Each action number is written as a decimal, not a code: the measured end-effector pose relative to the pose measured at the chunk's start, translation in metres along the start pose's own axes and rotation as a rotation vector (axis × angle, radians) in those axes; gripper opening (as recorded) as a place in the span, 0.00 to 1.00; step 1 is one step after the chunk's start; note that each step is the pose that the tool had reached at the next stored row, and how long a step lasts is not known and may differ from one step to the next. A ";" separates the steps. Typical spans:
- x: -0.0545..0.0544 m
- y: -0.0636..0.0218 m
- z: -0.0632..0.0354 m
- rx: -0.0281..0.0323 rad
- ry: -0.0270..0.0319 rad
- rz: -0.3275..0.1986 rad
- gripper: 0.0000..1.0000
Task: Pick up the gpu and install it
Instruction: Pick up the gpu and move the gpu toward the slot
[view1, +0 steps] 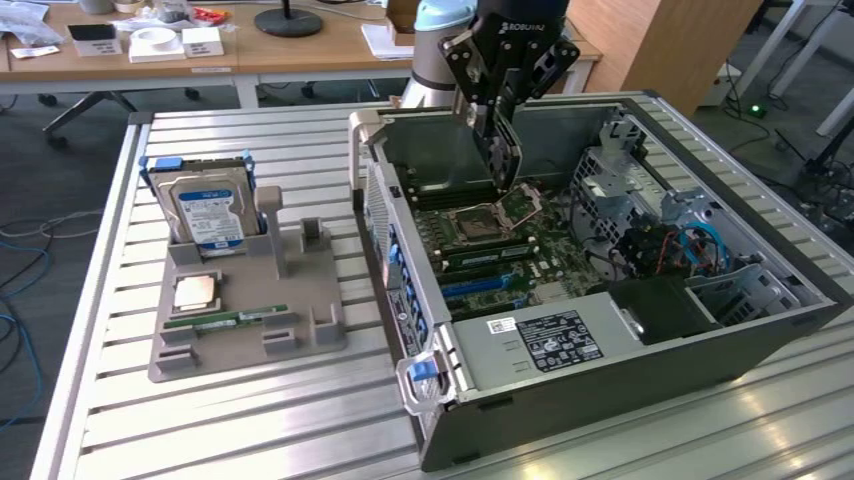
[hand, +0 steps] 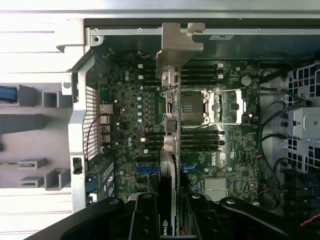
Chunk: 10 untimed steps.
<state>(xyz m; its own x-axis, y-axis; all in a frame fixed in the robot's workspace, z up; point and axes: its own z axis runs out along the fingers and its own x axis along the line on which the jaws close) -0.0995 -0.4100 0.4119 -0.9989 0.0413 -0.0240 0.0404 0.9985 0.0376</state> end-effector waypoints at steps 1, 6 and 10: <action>0.000 0.0000 0.0000 0.0000 0.0000 0.000 0.26; -0.006 0.0003 0.0003 -0.0001 0.0000 0.000 0.26; -0.015 0.0007 0.0006 0.0000 0.0000 0.000 0.26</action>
<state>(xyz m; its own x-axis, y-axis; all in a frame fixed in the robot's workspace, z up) -0.0845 -0.4100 0.4117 -0.9989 0.0413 -0.0241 0.0404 0.9985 0.0375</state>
